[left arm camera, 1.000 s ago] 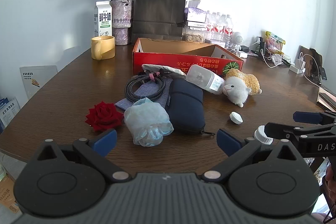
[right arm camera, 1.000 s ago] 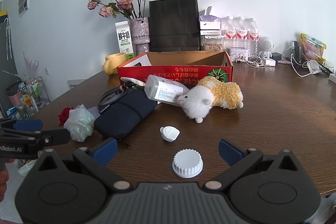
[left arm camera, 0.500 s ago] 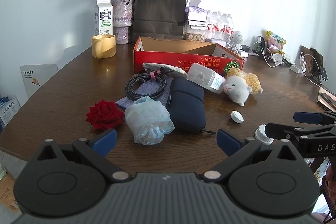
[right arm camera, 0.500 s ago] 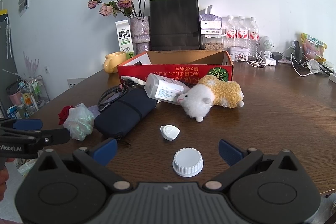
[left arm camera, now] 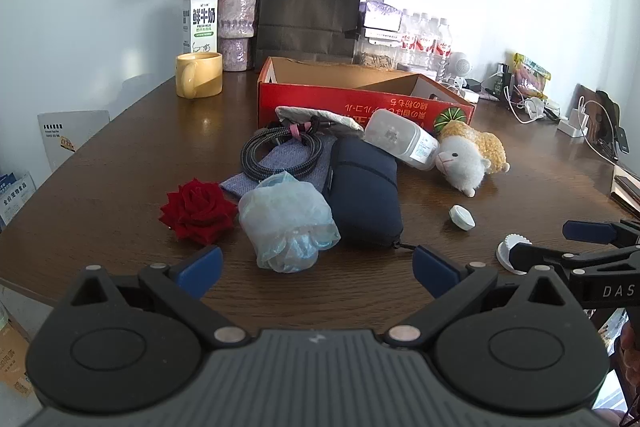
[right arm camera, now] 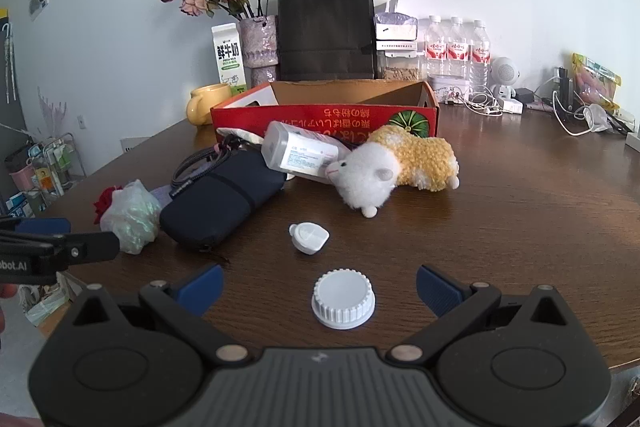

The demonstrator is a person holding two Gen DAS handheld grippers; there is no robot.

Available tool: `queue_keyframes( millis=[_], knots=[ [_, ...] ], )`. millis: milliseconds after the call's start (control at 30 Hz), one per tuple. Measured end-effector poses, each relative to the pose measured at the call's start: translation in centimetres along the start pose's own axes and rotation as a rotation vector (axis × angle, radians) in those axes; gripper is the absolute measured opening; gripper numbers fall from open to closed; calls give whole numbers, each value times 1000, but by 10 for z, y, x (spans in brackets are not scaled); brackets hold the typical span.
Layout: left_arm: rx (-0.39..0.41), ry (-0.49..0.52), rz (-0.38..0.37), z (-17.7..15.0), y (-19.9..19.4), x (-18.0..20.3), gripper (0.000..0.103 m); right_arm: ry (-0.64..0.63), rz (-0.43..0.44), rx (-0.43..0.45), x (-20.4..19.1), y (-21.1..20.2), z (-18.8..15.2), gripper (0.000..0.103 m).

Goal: Organize objects
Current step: 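Grasp the clear plastic bag with the left tool while the right tool grasps the white bottle cap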

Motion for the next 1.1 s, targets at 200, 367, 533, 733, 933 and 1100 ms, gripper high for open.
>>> queue_keyframes(
  millis=[200,367,533,733,933,1100],
  knots=[
    [-5,-8,5,-2,10,-3,103,-9,-12,-11,4,8,-4,103],
    [4,-13,16,-3,19,-6,103,-18,-14,-21,6,15,-6,103],
    [9,-20,42,-2,28,-10,103,-39,-19,-25,8,22,-9,97],
    [13,-31,43,1,38,-14,92,-36,-10,-30,12,32,-15,82],
    [26,-25,38,6,49,-14,69,-69,-13,5,14,35,-16,62],
    [41,-14,41,10,56,-14,54,-83,5,23,16,36,-14,37]
  ],
)
Point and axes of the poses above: each gripper's, at about its wrist camera, not at the fingertips, and y roughly the way its jaws point, x to its right, z to its top, the point moved 6 cm from there along y, roughly the way its jaws point, and after that the axes turned 2 degrees about -y, right-handed, at the moved point
